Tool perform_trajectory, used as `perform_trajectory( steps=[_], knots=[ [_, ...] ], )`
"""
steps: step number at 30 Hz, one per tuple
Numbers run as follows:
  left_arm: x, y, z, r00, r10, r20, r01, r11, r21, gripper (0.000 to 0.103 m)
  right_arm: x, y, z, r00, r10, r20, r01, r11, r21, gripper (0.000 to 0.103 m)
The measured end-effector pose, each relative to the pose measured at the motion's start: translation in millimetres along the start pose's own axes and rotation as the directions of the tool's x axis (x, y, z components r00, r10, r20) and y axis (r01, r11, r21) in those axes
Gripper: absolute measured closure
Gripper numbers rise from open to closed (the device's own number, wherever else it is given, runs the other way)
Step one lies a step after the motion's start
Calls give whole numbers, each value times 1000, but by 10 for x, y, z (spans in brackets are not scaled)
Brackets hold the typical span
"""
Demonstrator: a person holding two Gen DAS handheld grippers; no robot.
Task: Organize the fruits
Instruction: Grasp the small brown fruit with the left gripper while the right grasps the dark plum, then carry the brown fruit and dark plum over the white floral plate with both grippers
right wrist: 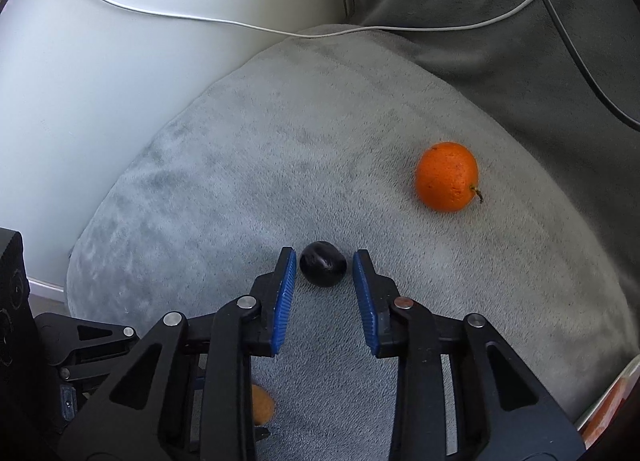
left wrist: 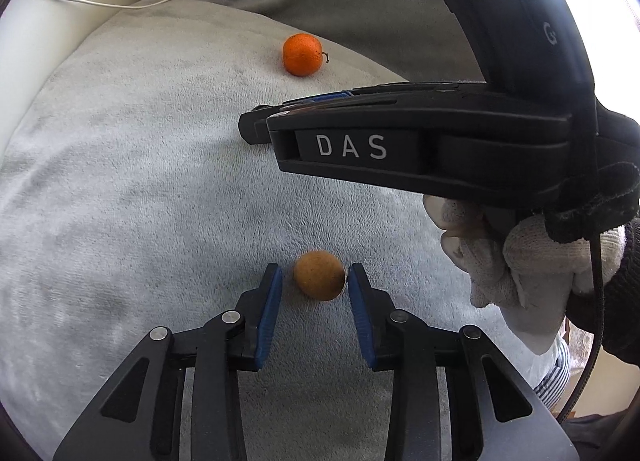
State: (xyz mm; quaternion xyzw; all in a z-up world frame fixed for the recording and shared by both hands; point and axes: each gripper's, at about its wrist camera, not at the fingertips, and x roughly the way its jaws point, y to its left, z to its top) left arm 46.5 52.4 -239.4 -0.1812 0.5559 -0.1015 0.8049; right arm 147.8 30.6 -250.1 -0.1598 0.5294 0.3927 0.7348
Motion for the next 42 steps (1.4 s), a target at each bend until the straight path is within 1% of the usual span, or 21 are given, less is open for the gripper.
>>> perform_trajectory(
  steps=[3,5,10,15,18,26,31,32,35,42],
  knots=[
    [59,-34,41,1000,-2,2,2,1000,-1,72,19,7,7,1000,1,-2,-1,1000,-5,75],
    [79,-57,63,1000,-5,3,5,1000,7,77,33,16,12,1000,-5,-4,5,1000,-15,78],
    [63,-97,70,1000,-2,14,2,1000,13,77,15,17,10,1000,-3,3,3,1000,-12,79],
    [-2,-132,53,1000,3,27,-3,1000,14,77,-91,8,-8,1000,-3,25,3,1000,0,79],
    [-57,-148,125,999,3,37,-3,1000,18,77,-188,-12,-23,999,-5,43,5,1000,8,79],
    [-181,-261,179,998,-4,63,2,999,33,77,-505,-134,-105,995,-17,101,11,998,63,79],
    [-232,-370,225,997,-14,74,10,998,59,77,-718,-243,-215,991,-32,131,19,995,102,79],
    [-235,-327,236,997,-17,76,13,998,64,77,-760,-262,-246,990,-36,137,21,994,110,79],
    [-278,-387,225,996,-26,84,19,997,81,77,-884,-339,-338,987,-46,153,25,990,139,79],
    [-288,-559,315,994,-41,99,28,992,122,77,-1176,-514,-558,978,-86,189,45,976,214,79]
  ],
)
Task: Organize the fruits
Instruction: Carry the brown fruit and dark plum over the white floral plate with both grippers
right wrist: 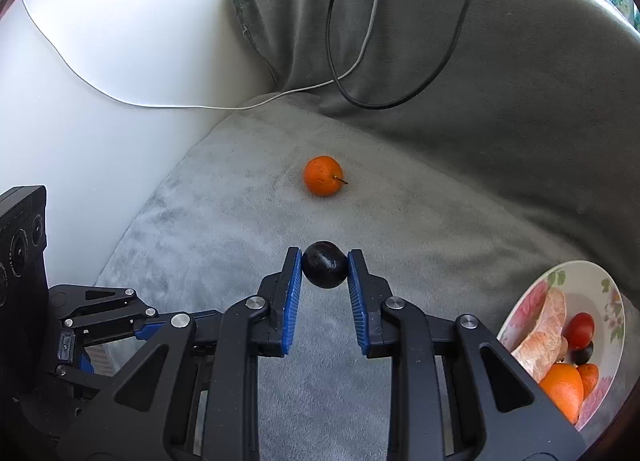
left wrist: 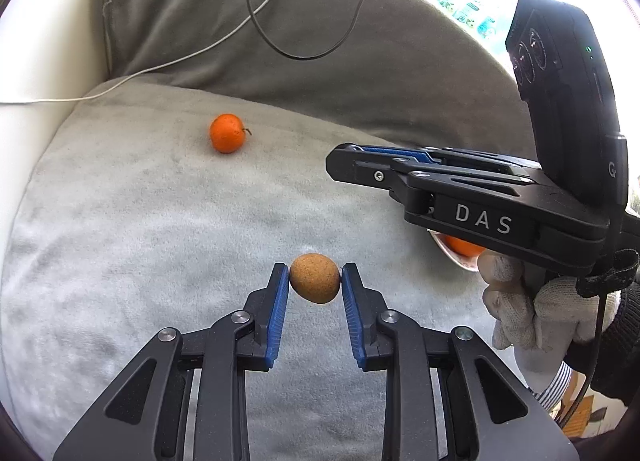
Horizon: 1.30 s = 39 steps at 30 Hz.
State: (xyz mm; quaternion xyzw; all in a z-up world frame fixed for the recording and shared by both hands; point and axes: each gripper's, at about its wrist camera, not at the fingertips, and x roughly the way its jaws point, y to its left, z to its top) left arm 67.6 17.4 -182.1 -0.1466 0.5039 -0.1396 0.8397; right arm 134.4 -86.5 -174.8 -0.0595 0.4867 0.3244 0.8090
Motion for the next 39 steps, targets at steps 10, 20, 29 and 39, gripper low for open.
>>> perform_trajectory(
  steps=[10,20,29,39],
  knots=[
    [65,-296,183,999,-37,10,36,997,67,77,-430,-408,-230,997,-64,53,58,993,105,79],
    [155,-598,249,997,-77,-1,77,989,125,77,-788,-802,-478,986,-145,83,127,973,194,79],
    [349,-877,418,993,-113,-20,115,977,181,78,-1061,-1137,-764,973,-215,80,185,942,280,79],
    [526,-1187,591,989,-142,-36,147,959,244,78,-1246,-1416,-1020,963,-263,67,223,908,354,79]
  ],
)
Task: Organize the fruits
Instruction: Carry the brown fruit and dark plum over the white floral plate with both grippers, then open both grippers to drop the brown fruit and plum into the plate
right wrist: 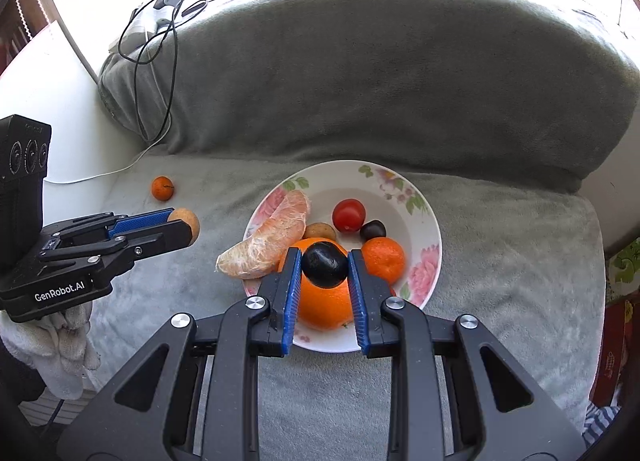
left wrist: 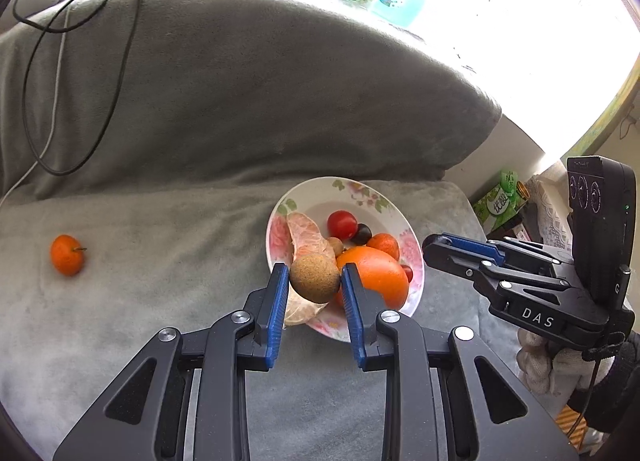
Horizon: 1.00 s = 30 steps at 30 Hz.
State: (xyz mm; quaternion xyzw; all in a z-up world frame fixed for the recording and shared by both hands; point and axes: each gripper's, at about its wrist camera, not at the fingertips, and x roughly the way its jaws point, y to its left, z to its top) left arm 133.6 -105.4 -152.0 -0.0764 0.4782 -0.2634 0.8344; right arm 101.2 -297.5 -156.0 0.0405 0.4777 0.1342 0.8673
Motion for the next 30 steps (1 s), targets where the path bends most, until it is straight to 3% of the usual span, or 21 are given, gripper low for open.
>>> perform_trajectory(
  steps=[30],
  knots=[
    [459,-175,432,998,-22,-53,24,999,30,78,220,-189,87,999,26,-23,-25,999,29,79]
  ],
)
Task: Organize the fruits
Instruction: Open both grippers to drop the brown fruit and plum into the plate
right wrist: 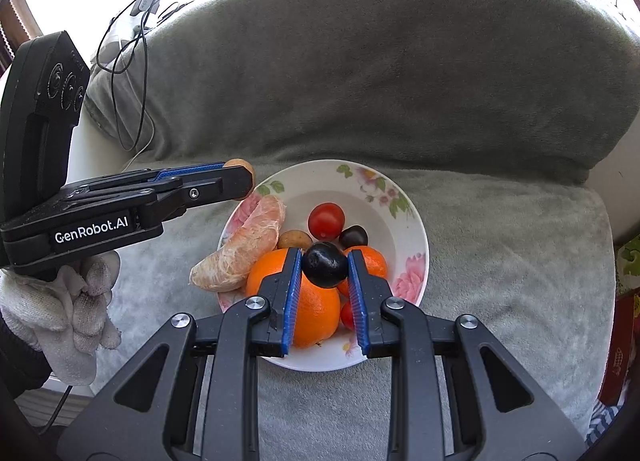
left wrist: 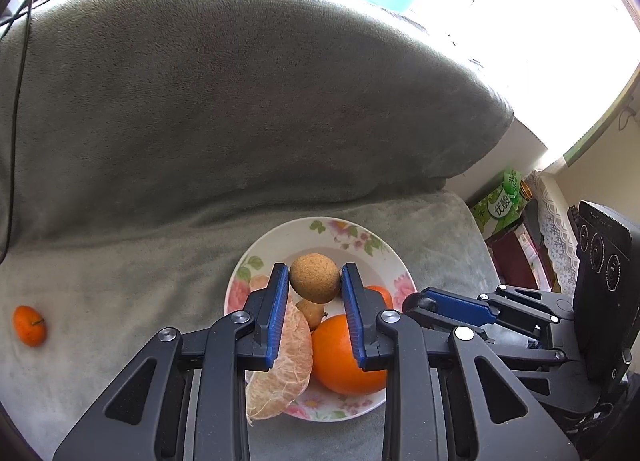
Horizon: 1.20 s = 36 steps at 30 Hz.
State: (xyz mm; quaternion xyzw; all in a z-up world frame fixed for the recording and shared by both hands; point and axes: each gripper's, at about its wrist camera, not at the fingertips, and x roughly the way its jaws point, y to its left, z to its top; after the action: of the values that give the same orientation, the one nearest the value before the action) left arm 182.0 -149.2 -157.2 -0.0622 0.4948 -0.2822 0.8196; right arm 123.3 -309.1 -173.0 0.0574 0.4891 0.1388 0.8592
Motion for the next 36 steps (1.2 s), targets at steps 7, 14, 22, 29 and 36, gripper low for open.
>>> perform_trajectory(
  steps=[7,14,22,29,36],
  knots=[
    [23,9,13,1000,-7,-9,7,1000,-7,77,35,14,14,1000,1,-4,-1,1000,-1,79],
    [36,12,32,1000,-6,-14,6,1000,-7,77,59,20,15,1000,4,-9,-4,1000,-6,78],
    [78,38,15,1000,-1,-30,1,1000,-10,77,99,19,0,1000,6,-16,-6,1000,-9,76],
    [85,6,3,999,-2,-33,2,1000,-7,69,55,35,-2,1000,1,0,-1,1000,-16,54],
    [42,-8,13,1000,6,-23,-6,1000,-16,48,18,47,-12,1000,-17,4,17,1000,-24,38]
  ],
)
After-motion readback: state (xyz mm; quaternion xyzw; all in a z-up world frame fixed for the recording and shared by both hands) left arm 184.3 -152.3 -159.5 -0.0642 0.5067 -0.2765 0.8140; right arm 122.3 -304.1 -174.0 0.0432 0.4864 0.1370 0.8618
